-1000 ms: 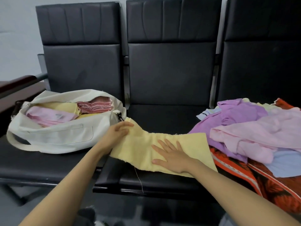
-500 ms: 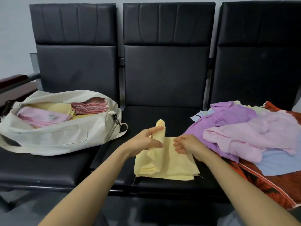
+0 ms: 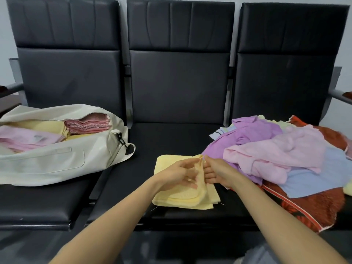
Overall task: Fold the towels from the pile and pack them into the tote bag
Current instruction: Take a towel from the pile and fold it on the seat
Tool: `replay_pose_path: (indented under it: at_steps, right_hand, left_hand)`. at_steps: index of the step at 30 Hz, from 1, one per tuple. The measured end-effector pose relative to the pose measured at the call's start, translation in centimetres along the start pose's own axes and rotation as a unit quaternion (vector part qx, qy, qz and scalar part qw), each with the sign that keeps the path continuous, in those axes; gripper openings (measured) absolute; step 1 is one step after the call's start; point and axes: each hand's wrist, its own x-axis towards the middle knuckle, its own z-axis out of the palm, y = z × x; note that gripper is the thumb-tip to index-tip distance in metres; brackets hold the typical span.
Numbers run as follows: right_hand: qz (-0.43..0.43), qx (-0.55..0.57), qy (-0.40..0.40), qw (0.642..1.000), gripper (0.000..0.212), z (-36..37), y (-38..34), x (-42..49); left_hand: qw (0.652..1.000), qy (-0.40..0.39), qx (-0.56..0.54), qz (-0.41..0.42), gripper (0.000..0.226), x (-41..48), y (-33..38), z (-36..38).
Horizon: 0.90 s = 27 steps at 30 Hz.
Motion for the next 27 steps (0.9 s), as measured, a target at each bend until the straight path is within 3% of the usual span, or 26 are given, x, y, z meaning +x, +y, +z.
replay_pose_path:
  at_steps: [2, 4, 8, 13, 18, 21, 25, 27]
  right_hand:
    - [-0.003, -0.006, 0.012, 1.0, 0.045, -0.1, 0.0, 0.3]
    - [-0.007, -0.042, 0.02, 0.999, 0.04, -0.1, 0.2, 0.4]
    - [-0.027, -0.155, 0.014, 0.987, 0.028, 0.3, 0.4, -0.2]
    - [-0.047, -0.152, 0.064, 0.985, 0.029, 0.4, 0.1, 0.0]
    - [-0.056, -0.253, 0.069, 0.963, 0.03, 0.8, 0.1, -1.3]
    - [-0.067, -0.284, 0.073, 0.954, 0.033, 0.8, 0.2, -0.9]
    - [-0.041, -0.386, 0.077, 0.918, 0.071, 0.8, 0.8, -0.5]
    - [-0.031, -0.453, 0.085, 0.887, 0.081, 0.9, 0.8, -0.7]
  left_hand:
    - [0.998, 0.017, -0.06, -0.003, 0.04, -0.2, 0.2, 0.0]
    - [0.997, 0.067, -0.035, 0.011, 0.032, -0.4, 0.1, -0.6]
    - [0.979, 0.173, 0.098, 0.04, 0.023, -0.9, -0.6, -2.3]
    - [0.91, 0.296, 0.291, 0.007, 0.034, -1.3, -1.2, -4.9]
    - [0.903, 0.267, 0.314, -0.124, 0.042, -1.5, -2.1, -5.8]
    - [0.899, 0.257, 0.321, -0.151, 0.039, -1.4, -2.2, -5.7]
    - [0.894, 0.252, 0.328, -0.169, 0.051, -1.3, -2.5, -5.8]
    - [0.899, 0.254, 0.315, -0.17, 0.054, -1.4, -2.5, -5.9]
